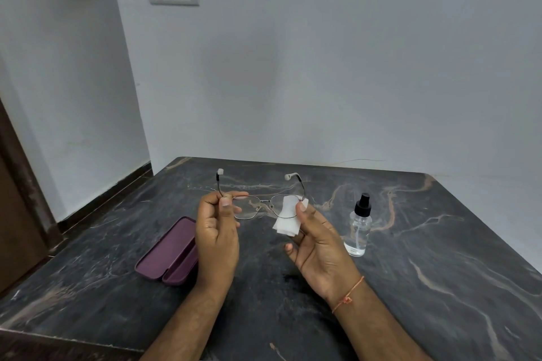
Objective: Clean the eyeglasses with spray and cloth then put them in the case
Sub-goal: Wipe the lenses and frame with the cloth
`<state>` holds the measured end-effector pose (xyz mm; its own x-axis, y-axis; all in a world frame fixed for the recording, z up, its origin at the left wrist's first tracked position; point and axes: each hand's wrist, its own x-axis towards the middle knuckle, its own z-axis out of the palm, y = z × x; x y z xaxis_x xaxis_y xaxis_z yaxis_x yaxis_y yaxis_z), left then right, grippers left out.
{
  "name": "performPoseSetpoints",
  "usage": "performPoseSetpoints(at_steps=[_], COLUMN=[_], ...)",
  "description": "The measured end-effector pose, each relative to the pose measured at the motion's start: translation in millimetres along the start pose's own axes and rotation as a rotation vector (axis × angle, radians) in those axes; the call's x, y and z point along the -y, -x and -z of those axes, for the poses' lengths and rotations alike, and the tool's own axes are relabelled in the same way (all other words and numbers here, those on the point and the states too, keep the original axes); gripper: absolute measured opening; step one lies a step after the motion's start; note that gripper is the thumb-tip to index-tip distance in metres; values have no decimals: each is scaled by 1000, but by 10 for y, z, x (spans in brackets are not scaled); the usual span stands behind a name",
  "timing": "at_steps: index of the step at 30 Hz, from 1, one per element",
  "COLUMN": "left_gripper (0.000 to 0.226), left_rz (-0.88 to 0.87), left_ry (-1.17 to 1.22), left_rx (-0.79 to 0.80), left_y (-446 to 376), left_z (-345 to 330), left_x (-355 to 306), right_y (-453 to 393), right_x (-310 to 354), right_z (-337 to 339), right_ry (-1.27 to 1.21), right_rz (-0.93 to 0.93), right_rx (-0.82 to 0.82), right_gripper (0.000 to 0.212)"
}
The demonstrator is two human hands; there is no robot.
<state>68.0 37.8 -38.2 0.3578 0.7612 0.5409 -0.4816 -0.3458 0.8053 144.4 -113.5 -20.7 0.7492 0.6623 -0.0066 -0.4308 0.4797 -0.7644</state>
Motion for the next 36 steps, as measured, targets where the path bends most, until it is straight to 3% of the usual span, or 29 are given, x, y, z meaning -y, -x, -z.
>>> performPoseSetpoints(at_steps=[16, 24, 33, 36], left_gripper=[17, 17, 17, 20], left_rz=[-6, 5, -71, -99], left_ry=[-11, -10, -140, -207], left_rx=[6, 10, -17, -19], left_y=[6, 5, 34, 52], left_z=[-5, 1, 15, 31], left_x=[-47, -29, 4, 32], right_y=[10, 40, -87, -131], right_x=[-2, 23, -55, -66], right_z=[11, -11, 76, 120], right_ry=[-3, -9, 48, 202], right_rz=[-20, -119, 74, 206], right_rx=[30, 167, -146, -297], right_gripper=[27, 38, 31, 14])
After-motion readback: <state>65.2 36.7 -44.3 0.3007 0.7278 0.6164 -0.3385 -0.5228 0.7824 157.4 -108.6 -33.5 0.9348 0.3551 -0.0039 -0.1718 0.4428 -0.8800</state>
